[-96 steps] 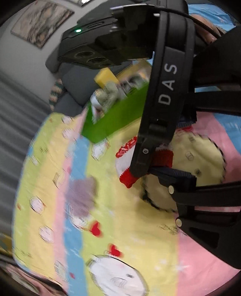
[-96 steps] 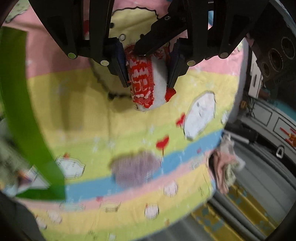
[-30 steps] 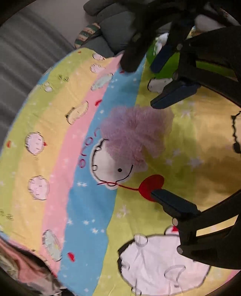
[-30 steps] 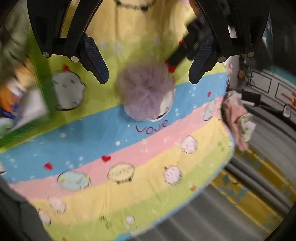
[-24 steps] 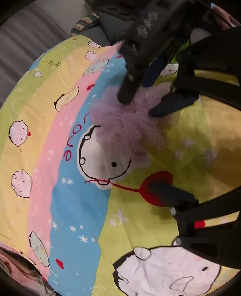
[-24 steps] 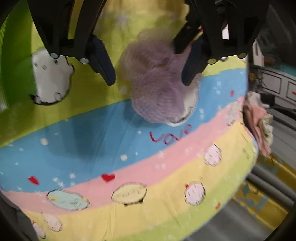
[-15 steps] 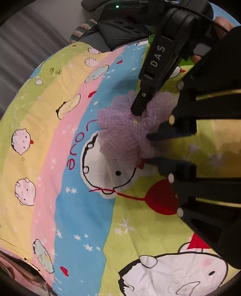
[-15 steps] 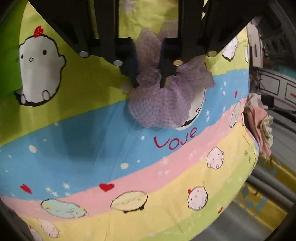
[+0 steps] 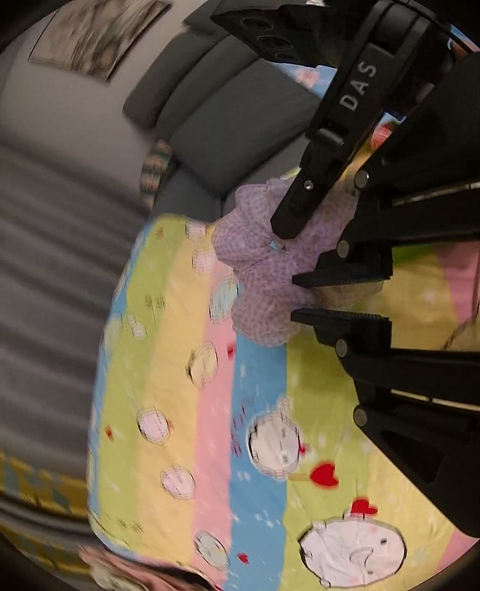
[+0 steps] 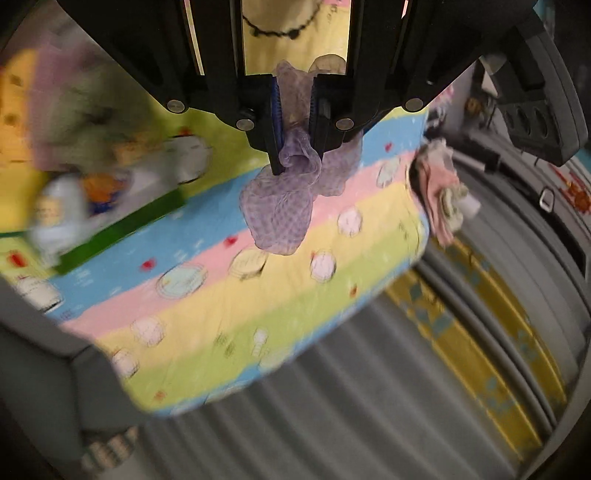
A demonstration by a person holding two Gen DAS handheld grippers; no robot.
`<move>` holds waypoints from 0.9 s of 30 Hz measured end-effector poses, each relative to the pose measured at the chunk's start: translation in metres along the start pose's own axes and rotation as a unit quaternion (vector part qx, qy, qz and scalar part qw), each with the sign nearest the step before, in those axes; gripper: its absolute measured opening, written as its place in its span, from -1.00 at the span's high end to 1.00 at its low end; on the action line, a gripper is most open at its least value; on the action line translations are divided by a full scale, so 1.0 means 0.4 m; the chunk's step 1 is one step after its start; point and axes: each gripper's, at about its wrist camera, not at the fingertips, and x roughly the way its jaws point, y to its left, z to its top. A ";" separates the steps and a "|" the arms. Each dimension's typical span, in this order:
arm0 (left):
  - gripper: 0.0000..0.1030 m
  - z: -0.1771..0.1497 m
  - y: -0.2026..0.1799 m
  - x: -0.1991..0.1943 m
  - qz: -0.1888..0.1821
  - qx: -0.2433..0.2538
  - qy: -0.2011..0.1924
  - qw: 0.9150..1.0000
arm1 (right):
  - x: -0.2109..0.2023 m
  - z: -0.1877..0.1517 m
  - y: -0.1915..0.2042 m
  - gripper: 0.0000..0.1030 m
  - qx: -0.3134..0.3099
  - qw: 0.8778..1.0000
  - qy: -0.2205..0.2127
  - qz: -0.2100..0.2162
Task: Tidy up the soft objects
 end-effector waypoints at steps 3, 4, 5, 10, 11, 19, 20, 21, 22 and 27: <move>0.83 -0.028 -0.089 -0.016 -0.024 0.022 -0.008 0.999 | -0.111 -0.022 -0.056 0.74 0.021 0.999 -0.024 -0.010; 0.83 -0.043 -0.121 -0.014 -0.038 0.029 -0.004 0.999 | -0.138 -0.032 -0.077 0.74 0.027 0.999 -0.033 -0.025; 0.83 -0.055 -0.143 -0.009 -0.050 0.033 0.001 0.998 | -0.156 -0.039 -0.092 0.74 0.031 0.998 -0.040 -0.040; 0.83 -0.127 -0.240 0.056 -0.095 0.048 0.051 0.993 | -0.205 -0.076 -0.196 0.74 0.064 0.992 -0.052 -0.099; 0.82 -0.143 -0.255 0.073 -0.090 0.053 0.059 0.993 | -0.200 -0.080 -0.217 0.74 0.072 0.991 -0.049 -0.106; -0.36 -0.223 -0.298 0.178 -0.065 0.042 0.138 0.987 | -0.174 -0.081 -0.327 0.67 0.117 0.982 -0.017 -0.147; -0.46 -0.225 -0.302 0.180 -0.057 0.048 0.138 0.988 | -0.181 -0.081 -0.333 0.56 0.119 0.982 -0.017 -0.148; -0.59 -0.226 -0.308 0.178 -0.048 0.055 0.135 0.988 | -0.195 -0.085 -0.342 0.50 0.122 0.981 -0.019 -0.151; -0.68 -0.228 -0.310 0.173 -0.043 0.059 0.130 0.989 | -0.207 -0.083 -0.345 0.29 0.127 0.979 -0.024 -0.159; -0.80 -0.225 -0.309 0.151 -0.049 0.057 0.115 0.990 | -0.258 -0.082 -0.327 -0.29 0.105 0.975 -0.055 -0.187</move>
